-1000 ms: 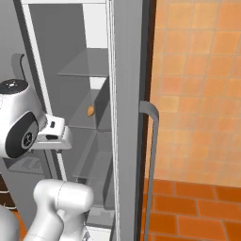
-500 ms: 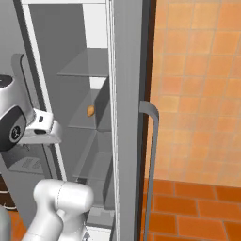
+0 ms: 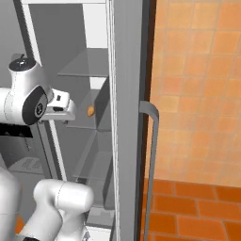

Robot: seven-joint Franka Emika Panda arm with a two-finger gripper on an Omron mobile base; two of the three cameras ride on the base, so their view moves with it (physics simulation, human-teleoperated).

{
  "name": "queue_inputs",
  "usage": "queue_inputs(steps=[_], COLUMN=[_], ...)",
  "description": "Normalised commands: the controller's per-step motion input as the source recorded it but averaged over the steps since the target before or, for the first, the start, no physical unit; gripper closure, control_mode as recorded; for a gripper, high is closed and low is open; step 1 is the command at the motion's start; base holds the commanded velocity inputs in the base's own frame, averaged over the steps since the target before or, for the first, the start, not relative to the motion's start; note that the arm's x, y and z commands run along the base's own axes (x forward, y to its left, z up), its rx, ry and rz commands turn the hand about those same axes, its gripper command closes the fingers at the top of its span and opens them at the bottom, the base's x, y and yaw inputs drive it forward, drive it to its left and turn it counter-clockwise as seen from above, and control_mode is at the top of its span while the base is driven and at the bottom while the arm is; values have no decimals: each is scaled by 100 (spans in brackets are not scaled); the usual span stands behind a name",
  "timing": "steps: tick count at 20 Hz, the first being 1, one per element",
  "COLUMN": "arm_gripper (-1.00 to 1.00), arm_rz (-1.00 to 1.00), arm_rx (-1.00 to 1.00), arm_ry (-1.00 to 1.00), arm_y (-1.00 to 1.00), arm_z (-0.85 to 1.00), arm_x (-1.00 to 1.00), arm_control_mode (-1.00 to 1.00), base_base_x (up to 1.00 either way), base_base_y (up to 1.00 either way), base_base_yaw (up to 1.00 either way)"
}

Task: Place one potato and one fish in each tupperware on the nearby counter, to pack two identical lunches.

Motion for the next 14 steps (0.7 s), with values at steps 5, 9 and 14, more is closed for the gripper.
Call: queue_inputs(steps=[5, 9, 14], arm_gripper=[-100, -100, -100], arm_rz=[0, 0, 0], arm_rx=[3, 0, 0], arm_ry=[-17, -19, -7], arm_y=[-21, 0, 0], arm_z=[-33, -36, -6], arm_x=[54, 52, 66], arm_control_mode=[-100, -100, -100], base_base_x=[0, 0, 0], base_base_y=[0, 0, 0], base_base_yaw=[0, 0, 0])
